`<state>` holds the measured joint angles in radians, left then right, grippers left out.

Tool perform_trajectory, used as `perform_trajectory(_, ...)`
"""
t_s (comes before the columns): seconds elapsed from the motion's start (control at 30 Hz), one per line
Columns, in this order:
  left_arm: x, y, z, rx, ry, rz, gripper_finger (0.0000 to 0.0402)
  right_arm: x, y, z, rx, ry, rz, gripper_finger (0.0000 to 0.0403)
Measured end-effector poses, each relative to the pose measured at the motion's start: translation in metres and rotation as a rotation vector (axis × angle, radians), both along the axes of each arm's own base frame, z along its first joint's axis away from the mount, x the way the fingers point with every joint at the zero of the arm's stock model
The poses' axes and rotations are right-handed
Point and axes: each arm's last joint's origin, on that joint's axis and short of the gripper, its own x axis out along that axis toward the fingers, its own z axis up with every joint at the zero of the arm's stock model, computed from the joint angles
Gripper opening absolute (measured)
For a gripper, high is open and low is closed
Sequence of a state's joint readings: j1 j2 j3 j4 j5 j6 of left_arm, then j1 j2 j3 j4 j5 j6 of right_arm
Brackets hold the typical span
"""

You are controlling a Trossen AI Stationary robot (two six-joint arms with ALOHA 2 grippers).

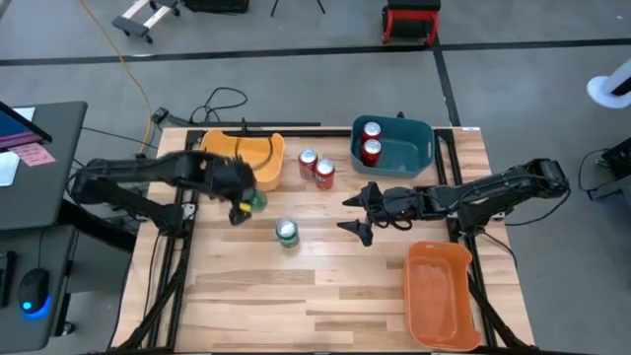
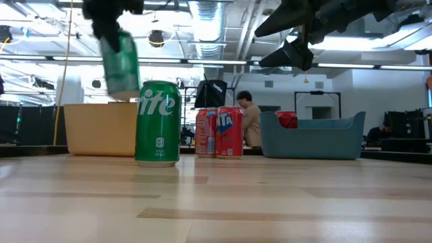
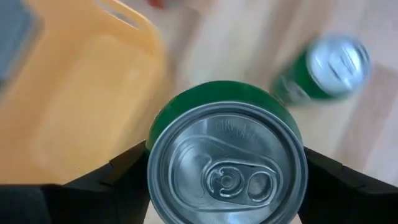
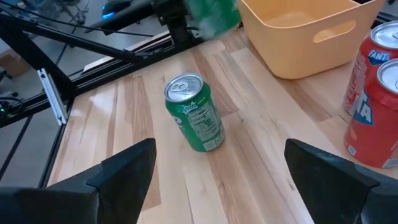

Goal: Sort soda cans
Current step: Put the left green soda can into the yellow bin

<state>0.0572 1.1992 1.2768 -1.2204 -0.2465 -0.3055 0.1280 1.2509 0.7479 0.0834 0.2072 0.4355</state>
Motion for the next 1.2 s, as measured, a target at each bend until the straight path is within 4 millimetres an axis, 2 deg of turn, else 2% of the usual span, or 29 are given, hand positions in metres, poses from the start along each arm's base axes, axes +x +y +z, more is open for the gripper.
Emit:
perform_trajectory(0.17,-0.007,0.033,0.027,0.08,-0.057,0.115,0.0294,0.0,0.0,0.0,-0.002,0.001,0.0,0.0376)
perform_trajectory(0.37,-0.001,0.078,0.025,0.124,-0.065,0.172,0.0294,0.0,0.0,0.0,-0.001,0.0,0.001,0.0376)
perform_trajectory(0.63,0.018,0.142,-0.006,0.11,0.007,0.207,0.0294,0.0,0.0,0.0,-0.016,0.004,0.007,0.0376)
perform_trajectory(0.77,0.026,0.166,-0.025,0.096,0.056,0.213,0.0294,-0.001,0.0,-0.002,-0.019,0.029,0.007,0.0376)
perform_trajectory(1.0,0.034,0.192,-0.052,0.023,0.089,0.209,0.0294,-0.001,0.0,-0.003,-0.02,0.037,0.007,0.0376)
perform_trajectory(1.2,0.039,0.2,-0.067,-0.018,0.109,0.204,0.0294,-0.002,0.0,-0.003,-0.02,0.041,0.007,0.0376)
